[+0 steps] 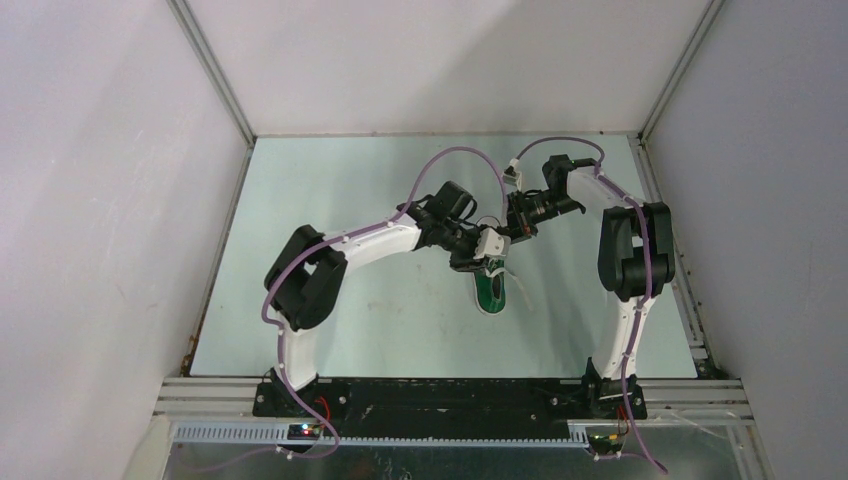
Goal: Tie the shoes
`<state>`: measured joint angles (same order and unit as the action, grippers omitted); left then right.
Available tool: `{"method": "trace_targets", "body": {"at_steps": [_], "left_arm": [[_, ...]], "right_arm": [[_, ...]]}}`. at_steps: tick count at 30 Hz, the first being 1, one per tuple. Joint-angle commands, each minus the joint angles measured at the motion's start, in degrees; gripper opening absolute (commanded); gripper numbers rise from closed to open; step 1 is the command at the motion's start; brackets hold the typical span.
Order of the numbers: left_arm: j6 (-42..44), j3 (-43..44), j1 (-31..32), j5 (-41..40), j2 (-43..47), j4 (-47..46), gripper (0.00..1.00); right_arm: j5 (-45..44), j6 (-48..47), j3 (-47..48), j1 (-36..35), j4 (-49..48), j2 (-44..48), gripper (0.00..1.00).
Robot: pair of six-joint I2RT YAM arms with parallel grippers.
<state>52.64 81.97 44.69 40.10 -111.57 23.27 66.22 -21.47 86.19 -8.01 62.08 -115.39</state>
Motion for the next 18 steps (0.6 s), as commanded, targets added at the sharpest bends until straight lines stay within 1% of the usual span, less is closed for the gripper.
{"method": "trace_targets", "body": {"at_steps": [1,4,9,13,14,16,18], "left_arm": [[3.5,1.8,1.0,-0.5,-0.2,-0.2,0.47],[4.0,1.7,1.4,-1.8,-0.3,-1.2,0.42],[1.9,1.0,1.5,-4.0,0.0,-5.4,0.22],[0.4,0.7,1.2,-3.6,0.5,-6.0,0.12],[-0.4,0.4,1.0,-3.4,0.7,-6.1,0.11],[-2.7,-0.2,0.7,-3.5,1.0,-6.7,0.08],[-6.1,-1.4,0.2,-4.4,1.6,-8.7,0.07]], "right_arm": [[1.7,-0.2,1.6,0.1,0.6,-0.4,0.00],[1.8,-0.2,1.6,0.1,0.6,-0.5,0.00],[1.7,-0.2,1.4,0.3,0.7,-0.5,0.00],[1.6,-0.4,1.5,0.7,1.3,-0.4,0.00],[1.4,-0.5,1.6,1.1,1.6,-0.3,0.00],[0.8,-1.6,2.0,1.9,2.7,-0.1,0.02],[-0.2,-2.9,2.7,2.9,3.9,0.2,0.09]]}}
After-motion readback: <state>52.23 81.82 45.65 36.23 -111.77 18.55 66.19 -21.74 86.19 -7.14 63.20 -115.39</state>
